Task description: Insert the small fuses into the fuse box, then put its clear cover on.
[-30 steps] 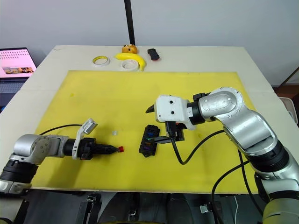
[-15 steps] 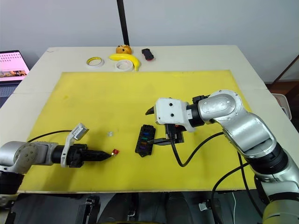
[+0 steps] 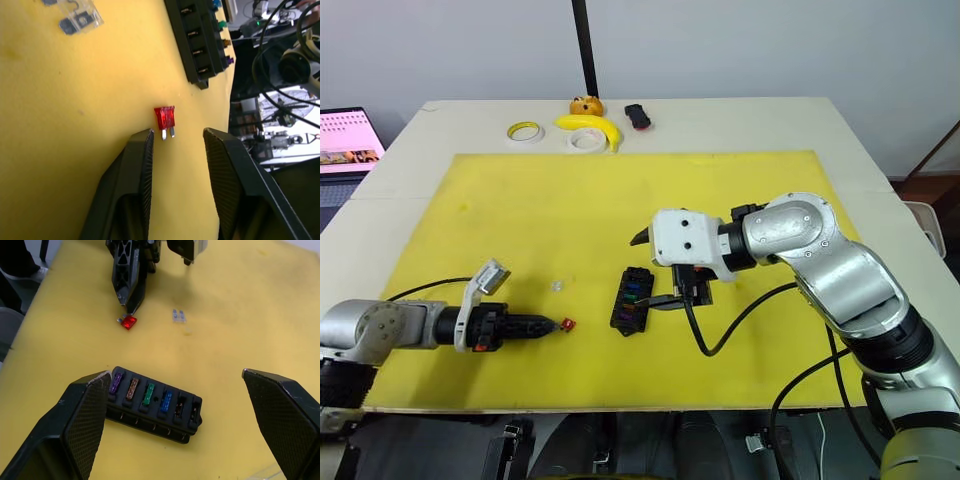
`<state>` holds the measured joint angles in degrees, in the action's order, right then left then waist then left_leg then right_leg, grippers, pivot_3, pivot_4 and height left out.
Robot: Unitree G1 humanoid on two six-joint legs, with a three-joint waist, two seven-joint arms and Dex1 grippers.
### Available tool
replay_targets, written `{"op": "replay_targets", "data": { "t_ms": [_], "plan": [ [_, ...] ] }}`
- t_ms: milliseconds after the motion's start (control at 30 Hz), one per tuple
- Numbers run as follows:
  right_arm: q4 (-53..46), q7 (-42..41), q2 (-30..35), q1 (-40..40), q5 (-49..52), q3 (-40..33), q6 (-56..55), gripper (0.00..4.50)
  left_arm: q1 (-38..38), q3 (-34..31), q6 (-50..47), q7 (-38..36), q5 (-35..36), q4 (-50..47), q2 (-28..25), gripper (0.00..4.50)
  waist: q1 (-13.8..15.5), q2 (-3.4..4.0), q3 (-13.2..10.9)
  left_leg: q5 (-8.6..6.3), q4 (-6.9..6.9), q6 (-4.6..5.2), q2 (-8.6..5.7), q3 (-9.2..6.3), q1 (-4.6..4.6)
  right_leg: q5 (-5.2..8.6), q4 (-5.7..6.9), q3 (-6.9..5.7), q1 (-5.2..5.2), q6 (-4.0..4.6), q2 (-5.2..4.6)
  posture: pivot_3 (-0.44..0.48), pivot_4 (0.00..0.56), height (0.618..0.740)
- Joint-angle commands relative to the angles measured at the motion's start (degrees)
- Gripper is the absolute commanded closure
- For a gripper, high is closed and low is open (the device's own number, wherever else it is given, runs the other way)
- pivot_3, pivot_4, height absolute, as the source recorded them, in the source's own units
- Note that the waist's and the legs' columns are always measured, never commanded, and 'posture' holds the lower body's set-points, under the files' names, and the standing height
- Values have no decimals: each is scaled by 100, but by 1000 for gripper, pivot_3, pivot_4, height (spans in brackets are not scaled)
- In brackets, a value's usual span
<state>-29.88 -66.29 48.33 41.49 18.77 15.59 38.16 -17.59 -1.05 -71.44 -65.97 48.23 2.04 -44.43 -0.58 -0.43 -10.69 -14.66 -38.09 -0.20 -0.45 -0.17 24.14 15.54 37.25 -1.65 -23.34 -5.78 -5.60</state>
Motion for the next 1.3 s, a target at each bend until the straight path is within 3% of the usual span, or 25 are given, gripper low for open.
{"op": "replay_targets", "data": {
  "t_ms": [33, 233, 633, 733, 800, 1300],
  "plan": [
    [-39, -28, -12, 128, -27, -18, -139, 0, -97, 13, -65, 145, 25, -23, 129, 2709, 13, 0, 0, 0, 0, 0, 0, 0, 0, 0, 0, -1, 1, 0, 0, 0, 150, 740],
    [-24, -33, -25, 140, -54, 11, -162, 0, -234, 274, -82, 166, -29, -186, 347, 2709, 85, 0, 0, 0, -3, 0, -8, 0, 0, 0, -2, 0, 5, -1, -4, 0, 150, 740],
    [-65, 30, 4, 105, -45, -16, -107, 0, -247, 596, 346, -5, -449, 196, 228, 2709, 120, 0, 0, 0, -3, 0, -10, 0, 0, 0, -5, -1, 6, -1, -3, 0, 150, 740],
    [-39, 31, -6, 122, -52, -7, -130, 0, -207, 671, 428, -30, -496, 163, 224, 3506, 119, 0, 0, 0, -3, 0, -10, 1, -1, 0, -4, -1, 8, 0, -3, 0, 150, 740],
    [-27, 30, -11, 122, -50, -11, -140, 0, -202, 685, 458, -33, -517, 153, 230, 4399, 118, 1, 1, 0, -3, 0, -10, 0, -2, 0, -4, -1, 8, 0, -2, 0, 150, 740],
    [74, 12, -79, 154, -39, 14, -214, 0, -109, 337, 452, 77, -399, -2, 151, 4463, 106, 1, 1, 0, -3, 0, -8, 0, -10, 0, -2, -1, 12, 0, -1, 0, 150, 740]
  ]
}}
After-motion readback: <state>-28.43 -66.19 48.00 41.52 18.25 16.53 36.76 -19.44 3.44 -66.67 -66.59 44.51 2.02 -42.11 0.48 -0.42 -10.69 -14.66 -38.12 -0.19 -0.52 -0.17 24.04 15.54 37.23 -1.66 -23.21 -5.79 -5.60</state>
